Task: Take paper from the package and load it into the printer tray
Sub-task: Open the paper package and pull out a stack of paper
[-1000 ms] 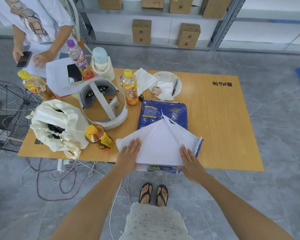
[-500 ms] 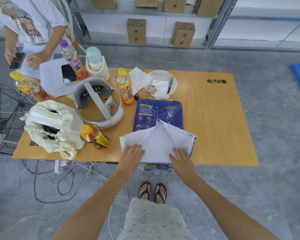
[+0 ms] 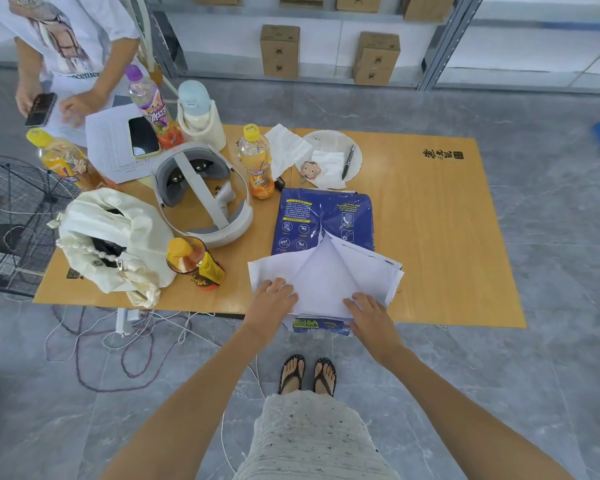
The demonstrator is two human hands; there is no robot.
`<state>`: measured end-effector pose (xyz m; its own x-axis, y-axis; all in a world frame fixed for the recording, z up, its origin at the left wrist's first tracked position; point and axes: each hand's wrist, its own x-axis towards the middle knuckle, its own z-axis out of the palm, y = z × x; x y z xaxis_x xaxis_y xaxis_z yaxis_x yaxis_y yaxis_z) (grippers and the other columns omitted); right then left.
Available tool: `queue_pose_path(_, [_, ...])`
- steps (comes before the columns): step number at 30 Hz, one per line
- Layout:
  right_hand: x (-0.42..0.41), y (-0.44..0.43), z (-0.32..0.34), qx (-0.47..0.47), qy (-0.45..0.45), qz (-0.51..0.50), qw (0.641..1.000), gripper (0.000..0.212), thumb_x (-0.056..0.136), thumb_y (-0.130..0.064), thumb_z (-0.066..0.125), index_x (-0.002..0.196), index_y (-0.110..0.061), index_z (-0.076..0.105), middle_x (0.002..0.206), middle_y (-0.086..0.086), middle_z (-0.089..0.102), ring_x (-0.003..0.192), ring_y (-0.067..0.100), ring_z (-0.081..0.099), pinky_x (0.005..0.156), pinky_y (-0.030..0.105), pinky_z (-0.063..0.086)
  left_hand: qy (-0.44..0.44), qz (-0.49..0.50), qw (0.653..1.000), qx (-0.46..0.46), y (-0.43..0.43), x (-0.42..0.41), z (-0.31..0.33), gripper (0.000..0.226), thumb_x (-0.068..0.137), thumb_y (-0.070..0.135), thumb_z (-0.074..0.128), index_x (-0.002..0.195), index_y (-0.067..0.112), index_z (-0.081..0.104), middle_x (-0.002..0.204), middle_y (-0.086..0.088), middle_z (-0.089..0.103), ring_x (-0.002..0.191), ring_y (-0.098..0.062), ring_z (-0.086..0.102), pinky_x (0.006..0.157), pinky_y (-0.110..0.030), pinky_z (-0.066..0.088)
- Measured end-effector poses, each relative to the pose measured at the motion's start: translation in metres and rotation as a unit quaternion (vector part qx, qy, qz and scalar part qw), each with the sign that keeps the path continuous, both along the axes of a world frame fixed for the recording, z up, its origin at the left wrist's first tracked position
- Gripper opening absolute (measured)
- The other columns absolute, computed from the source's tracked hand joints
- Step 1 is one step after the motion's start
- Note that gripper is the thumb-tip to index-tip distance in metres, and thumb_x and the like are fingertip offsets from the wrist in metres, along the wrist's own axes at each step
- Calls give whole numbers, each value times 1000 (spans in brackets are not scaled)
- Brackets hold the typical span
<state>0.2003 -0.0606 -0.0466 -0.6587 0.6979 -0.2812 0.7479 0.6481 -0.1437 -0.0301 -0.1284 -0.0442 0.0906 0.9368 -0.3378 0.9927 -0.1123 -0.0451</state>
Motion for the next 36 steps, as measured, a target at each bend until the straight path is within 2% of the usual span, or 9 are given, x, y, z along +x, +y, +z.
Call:
queue_pose_path(3, [-1, 2, 1, 4, 6, -15, 1000, 45, 58, -13, 86, 98, -9, 66, 94, 10, 64, 83, 27, 66, 67, 36, 57, -12, -2, 1000, -7, -3, -1, 5, 50, 47, 13, 87, 92, 23, 67, 99, 5, 69, 102, -25, 62, 85, -37, 51])
queue_pose_path(8, [-1, 8, 5, 14, 22, -38, 999, 24, 77, -6, 70, 99, -7, 63, 97, 11, 62, 88, 29, 61, 71, 38, 52, -11, 15, 999, 48, 2, -2, 11, 44, 40, 3, 85, 75, 24, 71, 69, 10, 71, 91, -24, 66, 91, -36, 32])
queue_pose_path(13, [-3, 12, 4, -21, 96, -110, 989, 10, 86, -3, 57, 92, -5, 65, 93, 11, 63, 86, 28, 58, 65, 34, 44, -60, 27, 993, 95, 4, -4, 13, 45, 40, -9, 78, 75, 17, 69, 66, 1, 70, 87, -24, 67, 92, -34, 27])
queue_pose_path(18, [2, 20, 13, -99, 195, -193, 957, 12, 89, -12, 60, 93, -4, 68, 86, 12, 64, 80, 27, 58, 62, 30, 39, -174, 79, 981, 29, 13, -6, 23, 22, 90, 2, 49, 107, 11, 60, 102, -12, 67, 101, -29, 57, 86, -32, 39])
queue_pose_path(24, [8, 33, 31, -142, 228, -217, 938, 11, 86, -15, 64, 87, -5, 69, 75, 2, 59, 68, 28, 55, 60, 35, 40, -455, 259, 852, 27, 5, -21, 30, 31, 77, 28, 75, 101, 26, 55, 99, 6, 67, 89, 2, 60, 81, -17, 48])
queue_pose_path(28, [7, 39, 41, -150, 221, -203, 942, 11, 86, -17, 63, 77, -10, 65, 62, -7, 48, 63, 22, 48, 54, 27, 31, -437, 316, 841, -31, 7, -24, 24, 23, 77, 25, 75, 99, 20, 70, 102, 0, 72, 91, -9, 61, 85, -27, 47])
queue_pose_path(30, [8, 42, 46, -161, 242, -212, 933, 15, 86, -17, 65, 72, -15, 59, 58, -8, 46, 61, 21, 44, 53, 27, 30, -442, 380, 812, -13, 11, -18, 28, 24, 78, 31, 72, 89, 9, 72, 95, -11, 73, 83, -18, 61, 74, -34, 47])
queue_pose_path(33, [7, 49, 56, -175, 309, -292, 888, 8, 81, -19, 71, 80, -13, 65, 61, 2, 54, 57, 19, 44, 53, 25, 35, -466, 447, 764, 8, 20, -13, 40, 27, 80, 31, 70, 76, 6, 62, 72, -11, 62, 64, -17, 52, 59, -34, 43])
queue_pose_path(36, [4, 56, 71, -244, 404, -352, 808, 24, 77, -18, 75, 98, -15, 63, 76, 4, 66, 64, 14, 55, 53, 16, 41, -514, 450, 730, 38, 28, -16, 46, 34, 76, 41, 70, 82, 8, 64, 78, -11, 65, 72, -19, 56, 76, -49, 53])
